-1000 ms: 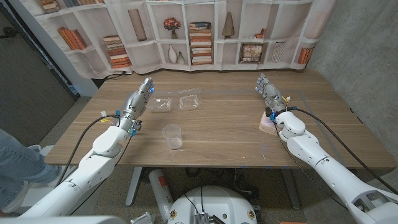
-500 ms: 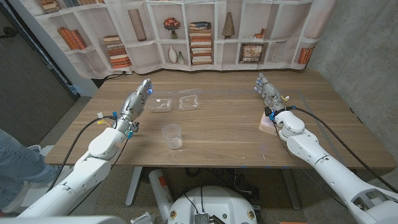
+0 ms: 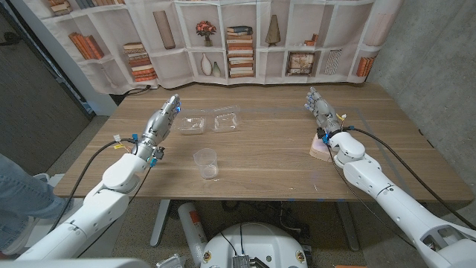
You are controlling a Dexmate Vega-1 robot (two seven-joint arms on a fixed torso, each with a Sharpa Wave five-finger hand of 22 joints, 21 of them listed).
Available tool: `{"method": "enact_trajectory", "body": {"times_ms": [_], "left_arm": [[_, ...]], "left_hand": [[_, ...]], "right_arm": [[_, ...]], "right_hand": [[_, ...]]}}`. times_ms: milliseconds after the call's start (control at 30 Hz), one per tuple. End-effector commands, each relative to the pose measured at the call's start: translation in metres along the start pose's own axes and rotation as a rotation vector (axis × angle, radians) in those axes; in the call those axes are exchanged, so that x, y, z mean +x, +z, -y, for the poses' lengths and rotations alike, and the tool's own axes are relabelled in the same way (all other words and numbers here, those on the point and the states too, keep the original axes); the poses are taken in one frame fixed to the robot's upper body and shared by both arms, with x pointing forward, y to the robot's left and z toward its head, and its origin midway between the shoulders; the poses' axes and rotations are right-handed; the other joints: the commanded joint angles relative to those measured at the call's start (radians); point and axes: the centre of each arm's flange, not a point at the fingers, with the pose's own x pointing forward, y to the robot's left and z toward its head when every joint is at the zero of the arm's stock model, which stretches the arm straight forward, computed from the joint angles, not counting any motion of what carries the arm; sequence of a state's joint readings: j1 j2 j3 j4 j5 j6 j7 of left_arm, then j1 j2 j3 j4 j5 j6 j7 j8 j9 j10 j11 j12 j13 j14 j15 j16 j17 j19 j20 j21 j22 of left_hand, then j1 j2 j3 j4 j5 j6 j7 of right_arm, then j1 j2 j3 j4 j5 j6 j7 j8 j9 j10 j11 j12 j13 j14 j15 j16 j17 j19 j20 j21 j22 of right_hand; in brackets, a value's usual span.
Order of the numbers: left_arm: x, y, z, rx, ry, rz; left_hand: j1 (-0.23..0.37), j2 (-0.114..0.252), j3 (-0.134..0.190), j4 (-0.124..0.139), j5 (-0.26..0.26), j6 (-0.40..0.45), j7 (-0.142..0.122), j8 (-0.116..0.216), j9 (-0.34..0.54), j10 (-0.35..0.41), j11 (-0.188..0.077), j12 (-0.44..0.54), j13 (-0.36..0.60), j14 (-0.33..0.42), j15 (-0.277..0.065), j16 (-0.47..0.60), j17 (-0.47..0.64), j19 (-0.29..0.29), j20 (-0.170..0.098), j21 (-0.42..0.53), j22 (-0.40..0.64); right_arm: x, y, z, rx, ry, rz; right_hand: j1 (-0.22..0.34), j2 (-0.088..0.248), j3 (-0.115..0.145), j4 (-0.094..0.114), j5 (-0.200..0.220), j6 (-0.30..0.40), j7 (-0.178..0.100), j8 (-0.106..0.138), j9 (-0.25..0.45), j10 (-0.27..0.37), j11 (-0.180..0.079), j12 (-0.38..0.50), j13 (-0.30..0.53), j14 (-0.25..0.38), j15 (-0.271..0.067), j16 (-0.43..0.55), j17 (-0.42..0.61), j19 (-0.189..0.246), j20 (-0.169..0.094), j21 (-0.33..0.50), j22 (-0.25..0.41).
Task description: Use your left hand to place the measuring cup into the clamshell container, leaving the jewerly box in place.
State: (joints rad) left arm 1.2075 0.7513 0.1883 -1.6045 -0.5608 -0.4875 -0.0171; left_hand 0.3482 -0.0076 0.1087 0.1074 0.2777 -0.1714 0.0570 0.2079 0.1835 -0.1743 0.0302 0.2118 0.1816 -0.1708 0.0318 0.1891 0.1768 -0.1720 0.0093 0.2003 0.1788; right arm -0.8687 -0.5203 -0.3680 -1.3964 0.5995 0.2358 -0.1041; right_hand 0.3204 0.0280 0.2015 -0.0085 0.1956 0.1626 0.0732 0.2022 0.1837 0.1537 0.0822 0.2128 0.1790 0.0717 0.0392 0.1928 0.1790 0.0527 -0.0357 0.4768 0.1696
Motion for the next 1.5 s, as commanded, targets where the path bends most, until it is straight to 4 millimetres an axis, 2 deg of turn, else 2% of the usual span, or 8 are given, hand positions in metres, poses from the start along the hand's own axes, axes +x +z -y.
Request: {"method": "enact_trajectory", "body": {"times_ms": [33, 500, 867, 1500], "left_arm": [[-0.006, 0.003, -0.002, 0.01, 0.001, 0.008], [-0.017, 0.002, 0.001, 0.023, -0.007, 0.005], [-0.021, 0.011, 0.009, 0.051, -0.019, 0.029], [-0.031, 0.012, 0.017, 0.071, -0.018, 0.031]], "left_hand": [[0.013, 0.003, 0.001, -0.008, 0.005, -0.001, -0.008, 0.005, 0.002, -0.021, -0.009, 0.005, 0.003, -0.073, -0.004, 0.006, 0.003, -0.128, 0.004, 0.006, 0.004], [0.016, 0.004, 0.0, -0.01, 0.004, 0.004, -0.009, 0.004, 0.002, -0.019, -0.009, 0.004, 0.003, -0.07, -0.005, 0.005, 0.004, -0.127, 0.007, 0.006, 0.004], [0.017, 0.005, -0.001, -0.011, 0.004, 0.005, -0.011, 0.003, 0.002, -0.018, -0.009, 0.003, 0.003, -0.069, -0.006, 0.004, 0.004, -0.126, 0.009, 0.006, 0.004], [0.02, 0.005, -0.003, -0.012, 0.004, 0.01, -0.014, 0.002, 0.002, -0.015, -0.011, 0.002, 0.003, -0.066, -0.006, 0.003, 0.004, -0.124, 0.01, 0.006, 0.005]], "right_arm": [[-0.002, 0.002, 0.002, -0.003, -0.003, 0.008], [0.0, 0.006, -0.001, -0.012, 0.001, 0.014], [0.001, 0.008, 0.001, -0.014, -0.002, 0.017], [0.0, 0.016, 0.01, -0.045, -0.012, 0.017]], "right_hand": [[0.004, 0.011, 0.001, -0.008, -0.003, 0.009, 0.005, -0.001, 0.005, 0.009, -0.002, 0.001, 0.005, 0.01, 0.0, 0.001, 0.005, 0.01, -0.007, -0.003, 0.004], [0.003, 0.011, 0.0, -0.009, -0.004, 0.011, 0.003, -0.001, 0.005, 0.01, -0.002, 0.001, 0.005, 0.013, 0.0, 0.001, 0.005, 0.012, -0.007, -0.009, 0.005], [0.004, 0.012, 0.0, -0.011, -0.003, 0.01, 0.003, -0.003, 0.006, 0.01, -0.003, 0.0, 0.005, 0.012, -0.002, 0.001, 0.005, 0.013, -0.006, -0.014, 0.005], [0.004, 0.015, 0.001, -0.014, -0.003, 0.016, 0.003, -0.002, 0.006, 0.008, -0.001, -0.001, 0.005, 0.011, -0.001, -0.001, 0.005, 0.015, -0.011, -0.023, 0.005]]}}
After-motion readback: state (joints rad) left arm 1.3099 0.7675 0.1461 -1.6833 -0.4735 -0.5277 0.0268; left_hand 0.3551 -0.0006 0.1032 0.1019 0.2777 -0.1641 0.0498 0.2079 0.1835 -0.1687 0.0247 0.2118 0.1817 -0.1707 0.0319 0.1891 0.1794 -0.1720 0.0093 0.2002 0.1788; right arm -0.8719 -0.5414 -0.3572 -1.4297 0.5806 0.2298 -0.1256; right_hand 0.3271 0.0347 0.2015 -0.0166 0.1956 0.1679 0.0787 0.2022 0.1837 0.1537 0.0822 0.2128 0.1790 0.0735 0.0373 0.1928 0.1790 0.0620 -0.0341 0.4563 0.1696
